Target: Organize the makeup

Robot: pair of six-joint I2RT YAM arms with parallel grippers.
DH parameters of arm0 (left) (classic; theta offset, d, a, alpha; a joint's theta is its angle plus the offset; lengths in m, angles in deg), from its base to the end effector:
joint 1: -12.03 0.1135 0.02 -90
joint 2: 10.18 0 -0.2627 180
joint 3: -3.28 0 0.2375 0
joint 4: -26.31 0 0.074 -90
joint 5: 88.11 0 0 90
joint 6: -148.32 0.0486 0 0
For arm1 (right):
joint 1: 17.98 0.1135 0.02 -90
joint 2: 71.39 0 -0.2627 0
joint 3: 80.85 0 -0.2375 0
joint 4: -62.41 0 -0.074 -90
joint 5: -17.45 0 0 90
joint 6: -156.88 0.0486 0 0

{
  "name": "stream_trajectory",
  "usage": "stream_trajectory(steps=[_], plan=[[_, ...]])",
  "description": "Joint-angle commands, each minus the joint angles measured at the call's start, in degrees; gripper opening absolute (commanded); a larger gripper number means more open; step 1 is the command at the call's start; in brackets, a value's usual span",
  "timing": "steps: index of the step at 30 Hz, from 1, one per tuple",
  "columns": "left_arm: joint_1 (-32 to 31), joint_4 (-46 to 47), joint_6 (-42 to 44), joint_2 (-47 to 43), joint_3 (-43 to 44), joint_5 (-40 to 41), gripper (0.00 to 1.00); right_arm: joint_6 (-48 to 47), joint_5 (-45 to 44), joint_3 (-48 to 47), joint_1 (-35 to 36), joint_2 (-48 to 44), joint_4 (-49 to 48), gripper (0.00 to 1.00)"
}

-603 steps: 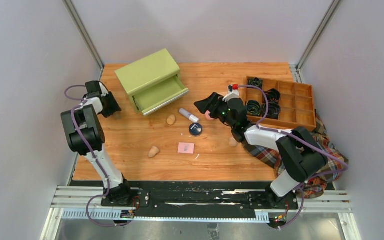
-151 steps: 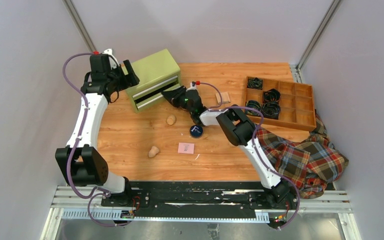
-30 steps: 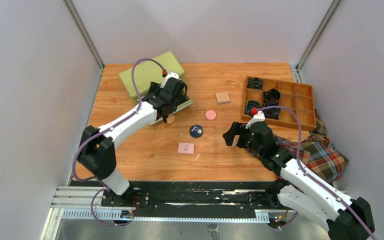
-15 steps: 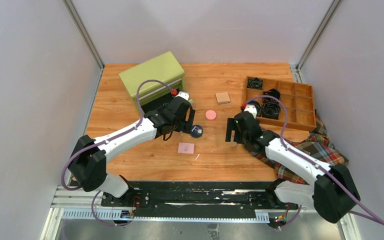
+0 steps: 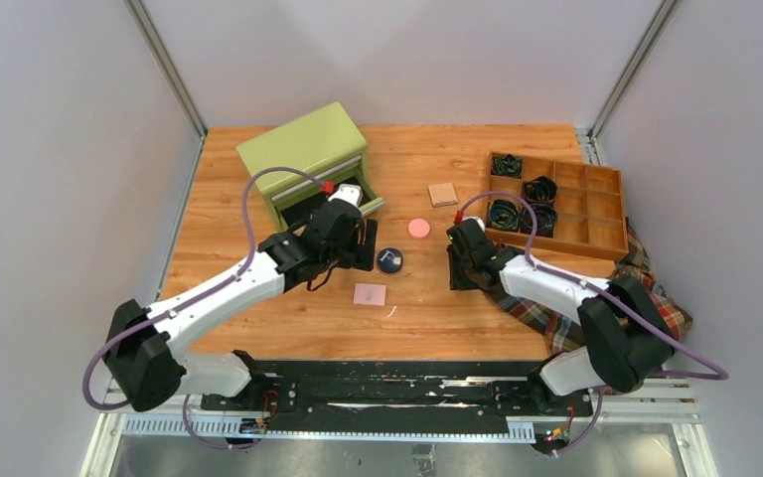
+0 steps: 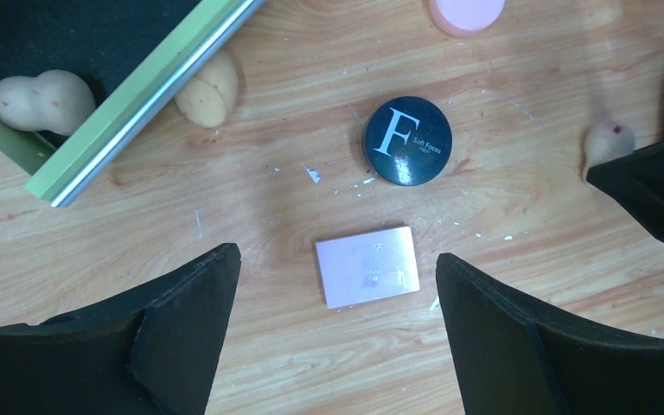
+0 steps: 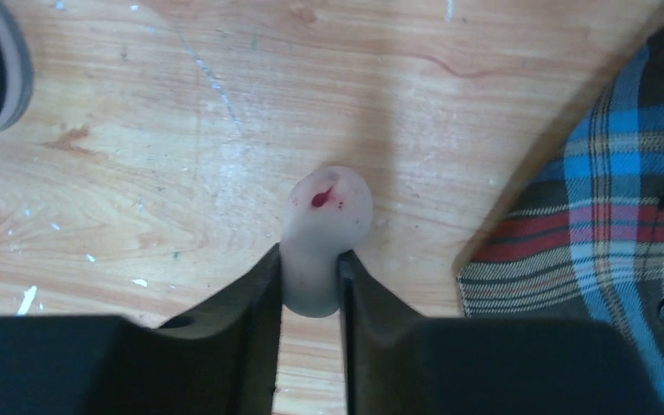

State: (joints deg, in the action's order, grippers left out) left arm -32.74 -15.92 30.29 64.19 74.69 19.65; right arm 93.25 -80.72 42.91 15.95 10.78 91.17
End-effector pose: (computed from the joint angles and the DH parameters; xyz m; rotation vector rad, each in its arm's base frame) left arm 0.2030 -0.1805 0.2689 0.1902 2.3210 -0.2763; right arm 0.2265 0.1441 0.1703 -0.1093 2.5268 0.2480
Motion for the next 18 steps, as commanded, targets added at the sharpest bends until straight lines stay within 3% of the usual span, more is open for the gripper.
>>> stream_trajectory(steps=[1,5,10,18], plan=[[-0.17,-4.29,0.28,-3.91,2.28,0.80,0.88,-0.24,1.79,0.00,-0.97,-2.78,-3.01,0.20],[-0.03,-9.42,1.79,-6.66,5.83,3.23,0.89,-1.47,7.56,-1.90,-0.97,-4.32,-5.43,0.16],[1.39,-14.46,0.73,-16.96,3.14,-1.61,0.90,-2.09,14.44,-9.49,-0.77,-1.73,-9.60,0.14],[2.41,-22.51,-6.92,-33.53,-5.16,0.67,0.89,-1.91,19.46,-29.41,2.51,13.20,-12.25,0.17]])
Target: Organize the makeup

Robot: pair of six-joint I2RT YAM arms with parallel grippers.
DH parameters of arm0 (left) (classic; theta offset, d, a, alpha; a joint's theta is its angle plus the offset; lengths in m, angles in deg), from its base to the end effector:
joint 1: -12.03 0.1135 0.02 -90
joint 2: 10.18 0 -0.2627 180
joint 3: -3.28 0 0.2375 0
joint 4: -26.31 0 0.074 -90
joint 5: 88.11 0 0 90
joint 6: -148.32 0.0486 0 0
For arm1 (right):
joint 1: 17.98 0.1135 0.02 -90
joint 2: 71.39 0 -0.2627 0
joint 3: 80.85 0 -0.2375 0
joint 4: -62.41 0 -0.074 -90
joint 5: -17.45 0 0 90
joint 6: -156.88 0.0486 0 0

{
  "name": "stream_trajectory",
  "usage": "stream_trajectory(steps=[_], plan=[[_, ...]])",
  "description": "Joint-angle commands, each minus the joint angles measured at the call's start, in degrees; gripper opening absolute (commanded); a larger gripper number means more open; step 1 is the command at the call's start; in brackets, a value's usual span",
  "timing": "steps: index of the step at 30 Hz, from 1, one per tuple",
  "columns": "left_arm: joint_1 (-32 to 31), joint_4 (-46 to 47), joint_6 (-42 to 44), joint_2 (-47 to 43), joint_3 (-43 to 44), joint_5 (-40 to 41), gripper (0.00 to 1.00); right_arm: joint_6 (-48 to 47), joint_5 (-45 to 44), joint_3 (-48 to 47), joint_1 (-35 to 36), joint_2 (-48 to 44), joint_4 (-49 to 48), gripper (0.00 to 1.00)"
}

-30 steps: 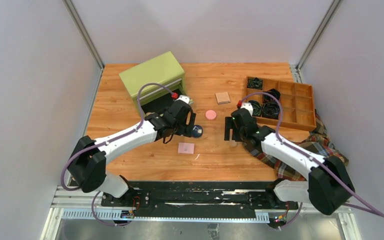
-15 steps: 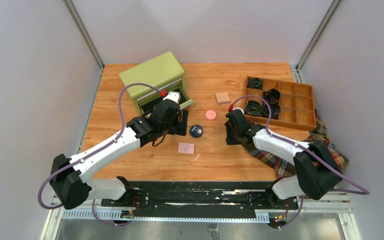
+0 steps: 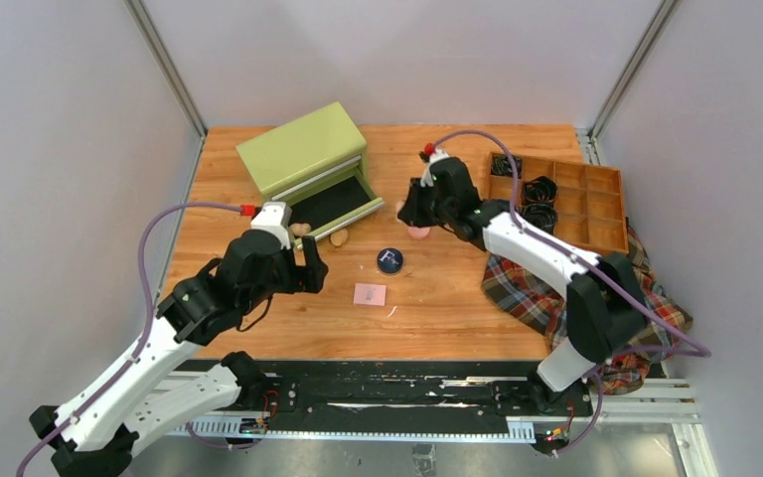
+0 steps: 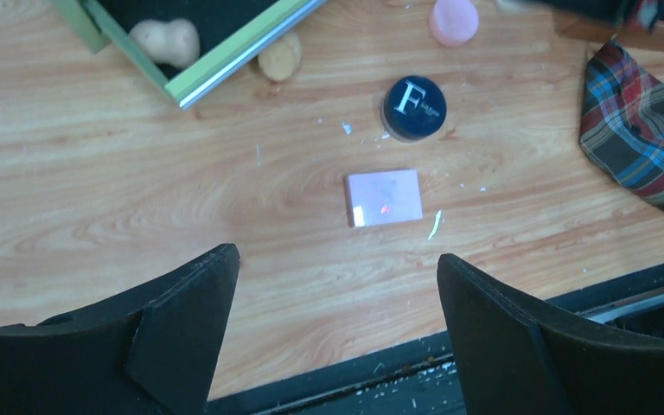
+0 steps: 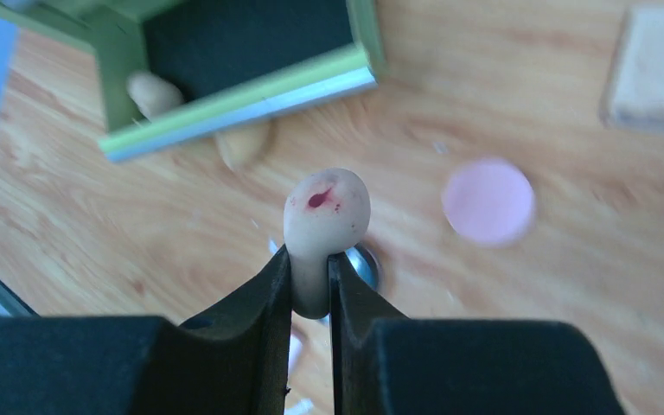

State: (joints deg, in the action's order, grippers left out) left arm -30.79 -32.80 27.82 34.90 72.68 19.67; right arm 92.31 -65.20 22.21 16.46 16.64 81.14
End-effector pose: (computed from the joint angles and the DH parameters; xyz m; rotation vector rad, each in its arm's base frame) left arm 0.1199 -0.0909 0.3287 0.0563 2.1722 -0.4044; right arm 0.2852 0.2031 0.2696 -0.2519 2.1653 0.7511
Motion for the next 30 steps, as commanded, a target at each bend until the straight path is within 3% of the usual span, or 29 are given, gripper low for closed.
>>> stream_trajectory(steps=[1,8,12,14,24,30], plan=[[0.47,-6.11,-5.22,-5.35,-3.70,1.00,0.89,-1.29,5.04,-11.77,2.52,10.14,-2.45,0.19],[0.47,-7.59,-4.10,-6.75,-3.02,2.95,0.89,0.39,7.34,-29.86,3.67,26.81,-3.31,0.29],[0.47,-7.78,-3.37,-5.72,-2.19,3.31,0.89,0.68,8.54,-38.81,3.67,33.32,-0.76,0.71],[0.47,-7.99,-2.35,-5.74,-1.96,3.69,0.90,-0.58,8.10,-39.23,3.60,32.67,0.82,0.80],[0.55,-6.68,0.29,-4.11,-0.70,5.08,0.90,-8.82,-1.58,-18.54,-1.27,16.93,0.05,0.82],[0.55,-4.20,-0.40,0.15,-1.59,2.94,0.89,-11.40,2.40,-13.27,-1.03,15.50,5.22,0.86]])
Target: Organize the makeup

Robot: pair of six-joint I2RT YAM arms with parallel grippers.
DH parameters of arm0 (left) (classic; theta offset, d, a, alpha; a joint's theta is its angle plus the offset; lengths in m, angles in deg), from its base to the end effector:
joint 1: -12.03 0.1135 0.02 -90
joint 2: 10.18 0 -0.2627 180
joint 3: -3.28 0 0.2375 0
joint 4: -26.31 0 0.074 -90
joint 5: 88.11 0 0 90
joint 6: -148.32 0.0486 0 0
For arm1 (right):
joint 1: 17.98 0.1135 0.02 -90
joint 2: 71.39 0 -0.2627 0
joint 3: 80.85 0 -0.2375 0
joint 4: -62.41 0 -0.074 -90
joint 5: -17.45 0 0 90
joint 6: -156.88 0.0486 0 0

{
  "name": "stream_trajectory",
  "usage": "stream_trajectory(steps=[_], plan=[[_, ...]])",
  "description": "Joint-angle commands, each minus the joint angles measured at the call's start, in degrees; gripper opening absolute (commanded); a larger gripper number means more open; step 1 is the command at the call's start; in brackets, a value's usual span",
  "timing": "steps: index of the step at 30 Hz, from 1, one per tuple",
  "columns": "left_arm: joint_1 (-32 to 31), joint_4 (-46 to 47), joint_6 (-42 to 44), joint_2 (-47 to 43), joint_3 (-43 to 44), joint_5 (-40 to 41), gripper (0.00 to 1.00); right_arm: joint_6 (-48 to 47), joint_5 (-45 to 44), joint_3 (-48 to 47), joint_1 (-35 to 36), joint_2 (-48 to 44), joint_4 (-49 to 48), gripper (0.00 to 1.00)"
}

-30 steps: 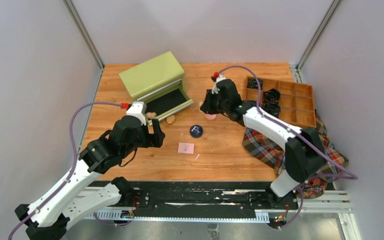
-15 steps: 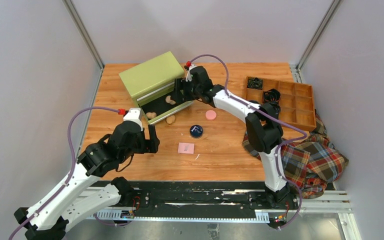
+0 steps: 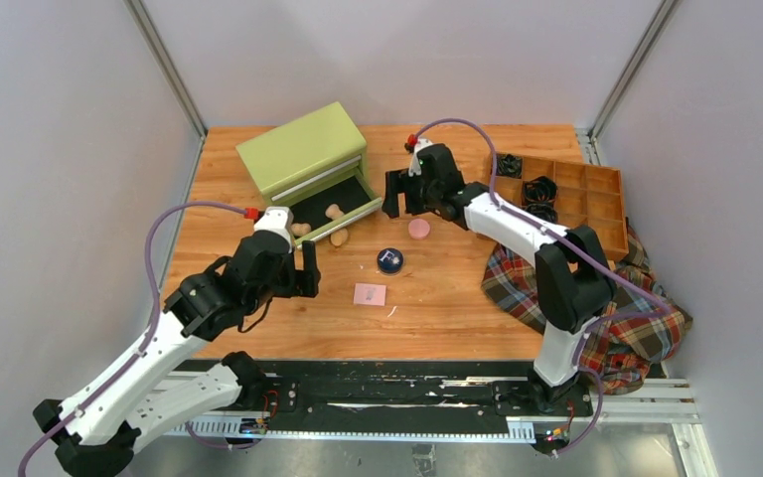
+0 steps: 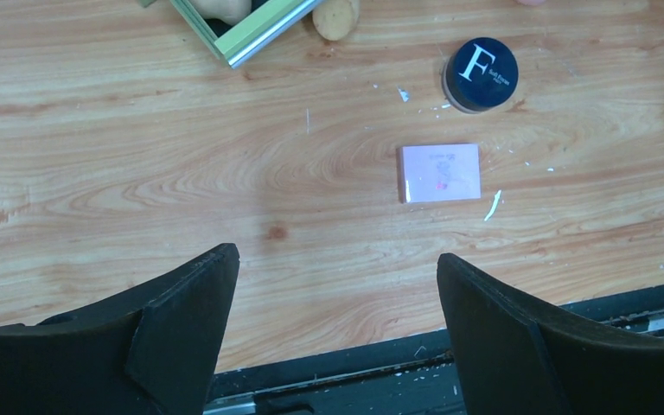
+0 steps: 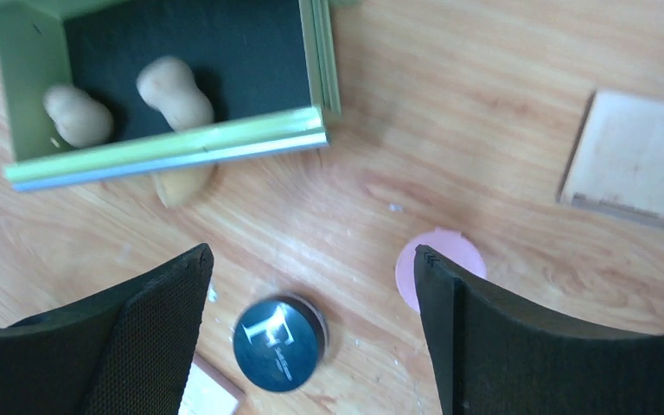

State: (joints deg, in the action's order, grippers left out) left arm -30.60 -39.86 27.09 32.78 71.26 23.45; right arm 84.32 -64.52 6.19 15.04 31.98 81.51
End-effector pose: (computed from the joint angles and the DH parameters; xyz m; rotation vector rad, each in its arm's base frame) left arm 0.1097 -0.0767 0.3145 0.0297 2.2428 -0.2697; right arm 0.3490 0.2349 0.2660 -0.3788 2.1196 0.6713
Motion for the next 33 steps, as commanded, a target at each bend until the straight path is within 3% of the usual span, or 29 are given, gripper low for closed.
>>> stream_trajectory(steps=[1,7,12,18,22,30,33], plan=[[0.36,3.10,0.26,2.65,-0.23,-0.93,0.89,-3.82,2.20,2.81,0.75,0.28,6.41,0.89],[0.57,2.91,0.81,2.51,-0.51,0.35,0.89,-5.54,-0.50,4.91,5.34,1.11,10.88,0.99],[0.79,1.89,0.64,1.95,-0.56,0.74,0.89,-5.94,0.90,3.44,7.55,4.98,12.24,1.00],[0.97,0.70,0.68,0.56,-0.33,1.38,0.89,-5.50,-4.10,1.67,9.68,9.76,13.79,0.96],[1.06,0.28,-0.32,-0.42,-0.77,0.82,0.89,-5.25,-5.53,2.62,10.11,9.47,13.66,0.81],[1.14,0.23,-0.42,-0.56,-1.27,1.06,0.89,-6.97,-7.72,2.83,10.12,3.35,14.78,0.33],[1.15,0.26,-0.55,-0.50,-0.98,1.69,0.89,-7.92,-8.84,1.63,10.09,0.62,14.98,0.28]])
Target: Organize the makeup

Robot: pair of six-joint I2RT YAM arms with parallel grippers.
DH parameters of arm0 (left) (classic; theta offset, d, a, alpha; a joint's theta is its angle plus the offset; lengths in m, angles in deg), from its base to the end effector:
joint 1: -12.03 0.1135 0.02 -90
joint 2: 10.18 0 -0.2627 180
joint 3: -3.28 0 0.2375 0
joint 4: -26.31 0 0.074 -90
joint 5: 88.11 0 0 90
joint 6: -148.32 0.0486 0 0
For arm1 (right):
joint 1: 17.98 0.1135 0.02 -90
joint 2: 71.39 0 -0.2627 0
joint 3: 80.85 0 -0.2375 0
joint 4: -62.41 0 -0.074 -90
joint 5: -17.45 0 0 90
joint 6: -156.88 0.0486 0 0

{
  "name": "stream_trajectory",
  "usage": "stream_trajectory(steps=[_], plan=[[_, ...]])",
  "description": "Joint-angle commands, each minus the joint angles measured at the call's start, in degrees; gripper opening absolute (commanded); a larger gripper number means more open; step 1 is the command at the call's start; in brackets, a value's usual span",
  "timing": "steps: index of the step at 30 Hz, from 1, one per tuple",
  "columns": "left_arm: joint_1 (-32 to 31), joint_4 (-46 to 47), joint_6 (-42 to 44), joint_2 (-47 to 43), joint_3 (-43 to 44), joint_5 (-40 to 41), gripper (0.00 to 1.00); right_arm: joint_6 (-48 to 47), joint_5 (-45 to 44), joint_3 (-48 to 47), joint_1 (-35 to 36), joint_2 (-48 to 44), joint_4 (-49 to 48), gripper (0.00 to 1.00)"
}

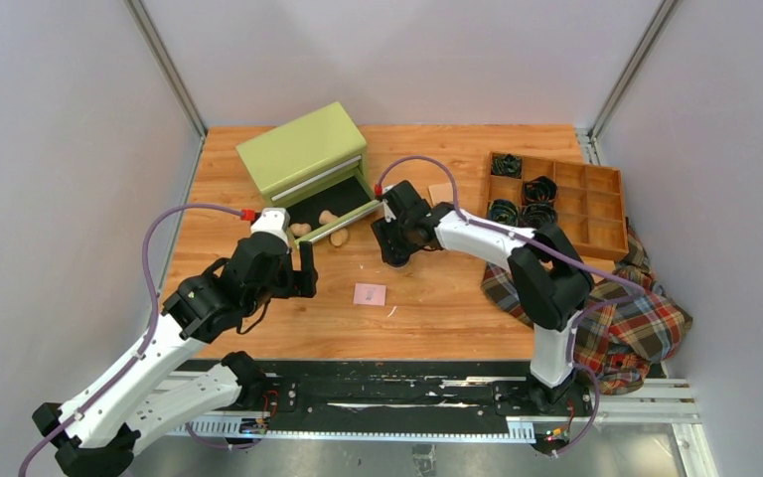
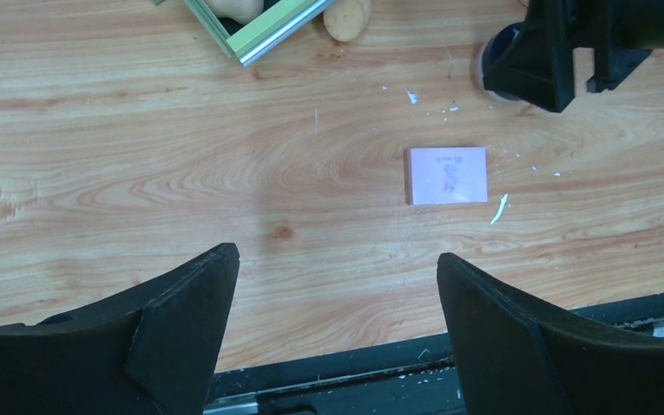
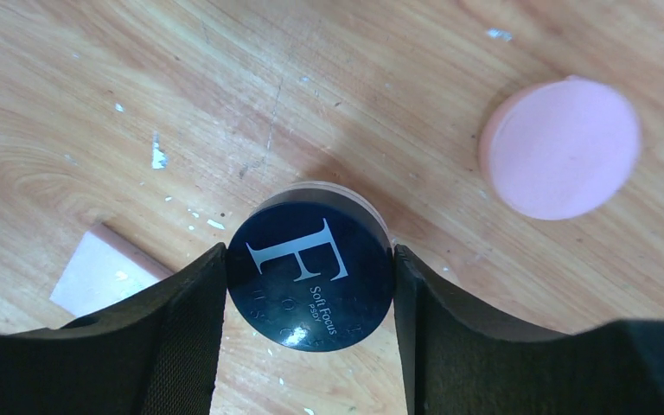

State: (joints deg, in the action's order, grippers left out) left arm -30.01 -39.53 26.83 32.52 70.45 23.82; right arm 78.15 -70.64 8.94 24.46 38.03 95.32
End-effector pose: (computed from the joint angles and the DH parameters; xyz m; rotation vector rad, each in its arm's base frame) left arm 0.1105 -0.0752 0.3113 0.0107 2.2432 -0.2575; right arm 0.2992 0.2758 0.1864 -0.6944 2.4356 0.4303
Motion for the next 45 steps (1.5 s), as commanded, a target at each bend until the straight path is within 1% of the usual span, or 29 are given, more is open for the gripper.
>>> stream_trajectory(steps=[1,4,8,12,18,19,20,22,24,25,27,32,37,39,42,45], plan=[[0.56,-0.04,-0.44,-0.37,-0.11,1.80,0.89,-1.97,-2.97,-1.92,0.67,-6.00,1.22,0.27],[0.60,-0.30,-2.48,-1.12,-0.50,4.59,0.89,-1.25,-4.48,-3.61,0.70,-7.27,-0.28,0.28],[0.78,0.08,-5.11,-2.83,-1.81,5.48,0.89,-0.08,-6.06,-5.79,0.65,-6.60,-5.39,0.28],[0.82,-0.20,-5.70,-4.58,-2.37,5.79,0.89,0.29,-6.05,-13.35,0.66,-1.04,-7.03,0.28],[0.91,-3.02,-5.78,-7.37,-1.91,8.17,0.89,2.45,-7.20,-24.91,0.64,9.31,-8.44,0.32],[0.91,-3.18,-5.78,-7.89,-1.99,8.33,0.89,3.01,-6.79,-27.26,0.70,11.31,-8.38,0.34],[0.99,-3.32,-5.71,-8.44,-2.00,8.39,0.89,3.56,-6.43,-30.06,0.68,13.52,-7.56,0.40],[1.00,-3.82,-5.61,-9.03,-1.87,8.61,0.89,4.03,-5.52,-35.36,0.64,17.74,-5.33,0.60],[0.99,-4.58,-5.52,-9.56,-1.68,8.85,0.89,4.56,-4.67,-38.53,0.68,19.82,-3.73,0.74],[1.00,-4.99,-5.42,-9.80,-1.57,8.92,0.89,4.66,-4.44,-38.53,0.68,19.75,-3.84,0.78],[1.04,-5.33,-4.94,-10.34,-1.59,8.51,0.89,4.62,-4.46,-36.09,0.67,17.64,-5.55,0.81],[1.00,-4.67,-3.95,-9.96,-2.49,7.00,0.89,2.86,-6.72,-26.26,-0.34,9.27,-9.58,0.83],[1.00,-2.93,-3.35,-8.02,-2.62,5.49,0.89,2.24,-9.67,-15.05,-4.97,0.76,-10.71,0.84],[1.00,-1.96,-3.04,-7.66,-2.74,4.96,0.89,2.57,-10.76,-11.56,-7.29,-0.77,-9.56,0.84],[1.00,-0.49,-2.59,-7.14,-3.25,4.17,0.89,3.82,-9.80,-7.08,-10.24,-2.00,-8.49,0.84],[1.00,1.00,-2.18,-6.16,-3.97,3.61,0.88,2.71,-8.80,-6.34,-11.07,-0.37,-5.88,0.88]])
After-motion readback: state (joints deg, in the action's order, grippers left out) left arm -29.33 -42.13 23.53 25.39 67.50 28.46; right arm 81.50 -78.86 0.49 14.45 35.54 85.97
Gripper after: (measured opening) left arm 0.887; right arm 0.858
